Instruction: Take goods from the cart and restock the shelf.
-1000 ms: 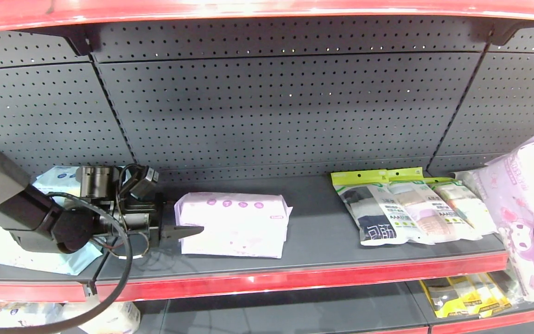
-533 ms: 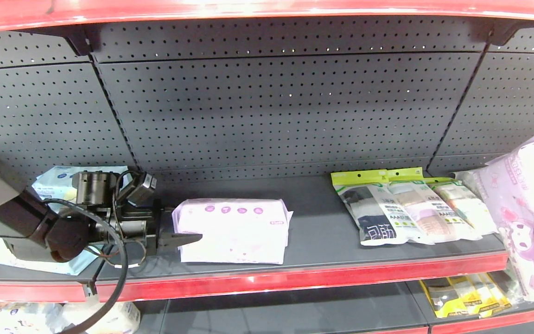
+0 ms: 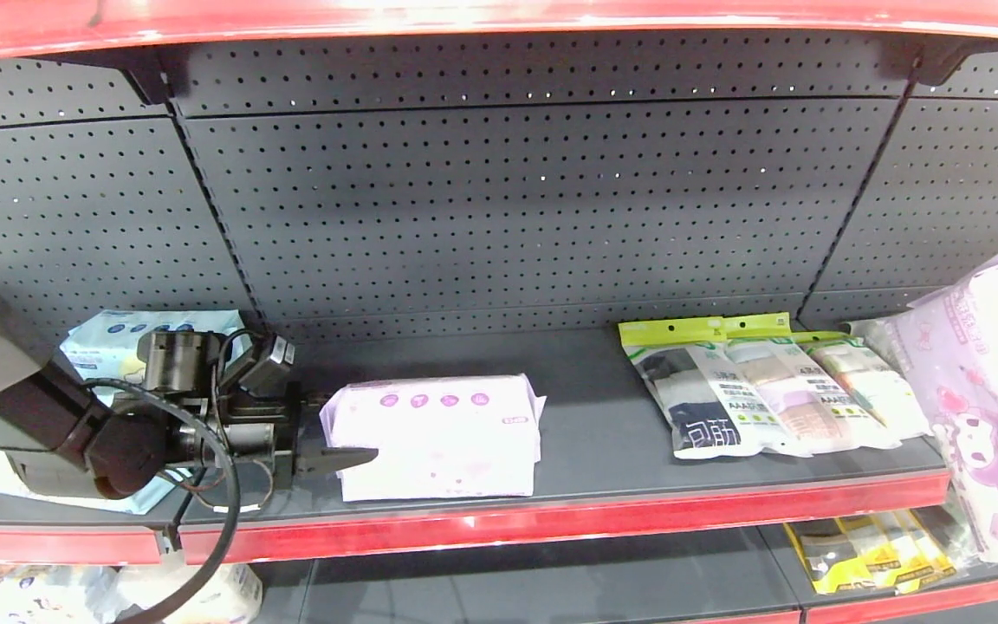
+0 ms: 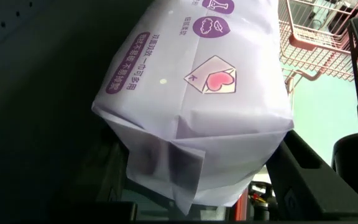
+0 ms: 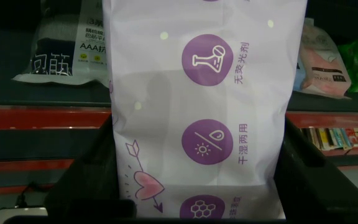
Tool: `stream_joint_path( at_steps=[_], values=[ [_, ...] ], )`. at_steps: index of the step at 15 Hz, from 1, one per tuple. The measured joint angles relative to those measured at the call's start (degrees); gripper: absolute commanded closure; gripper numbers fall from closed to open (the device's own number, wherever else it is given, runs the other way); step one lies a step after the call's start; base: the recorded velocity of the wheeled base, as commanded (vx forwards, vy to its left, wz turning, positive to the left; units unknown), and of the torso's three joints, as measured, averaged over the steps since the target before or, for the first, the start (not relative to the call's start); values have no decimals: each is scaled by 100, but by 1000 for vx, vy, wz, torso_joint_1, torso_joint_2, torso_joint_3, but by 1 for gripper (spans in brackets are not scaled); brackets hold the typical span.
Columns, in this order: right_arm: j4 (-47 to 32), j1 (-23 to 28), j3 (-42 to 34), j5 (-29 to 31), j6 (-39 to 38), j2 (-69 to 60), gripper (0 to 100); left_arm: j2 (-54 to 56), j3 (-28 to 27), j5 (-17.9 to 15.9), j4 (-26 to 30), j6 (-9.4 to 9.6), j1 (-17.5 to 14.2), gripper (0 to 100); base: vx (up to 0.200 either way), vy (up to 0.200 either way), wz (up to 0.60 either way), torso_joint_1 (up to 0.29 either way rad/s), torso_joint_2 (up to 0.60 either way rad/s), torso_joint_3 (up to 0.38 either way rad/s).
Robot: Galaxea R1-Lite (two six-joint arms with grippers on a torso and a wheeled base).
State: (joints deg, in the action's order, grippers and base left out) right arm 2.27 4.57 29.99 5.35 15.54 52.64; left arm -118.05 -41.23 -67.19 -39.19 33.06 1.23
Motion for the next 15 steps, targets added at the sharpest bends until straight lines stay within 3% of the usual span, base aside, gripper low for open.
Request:
stream_joint_path(
  at_steps=[7,15],
  values=[
    [0,0,27,0,-9,6,100,-133,210,11,-492,-2,0,100,0,0,0,0,0,0],
    [0,0,22,1,-11,15,100,-116,295,101,-503,35,24,100,0,0,0,0,0,0]
  ],
)
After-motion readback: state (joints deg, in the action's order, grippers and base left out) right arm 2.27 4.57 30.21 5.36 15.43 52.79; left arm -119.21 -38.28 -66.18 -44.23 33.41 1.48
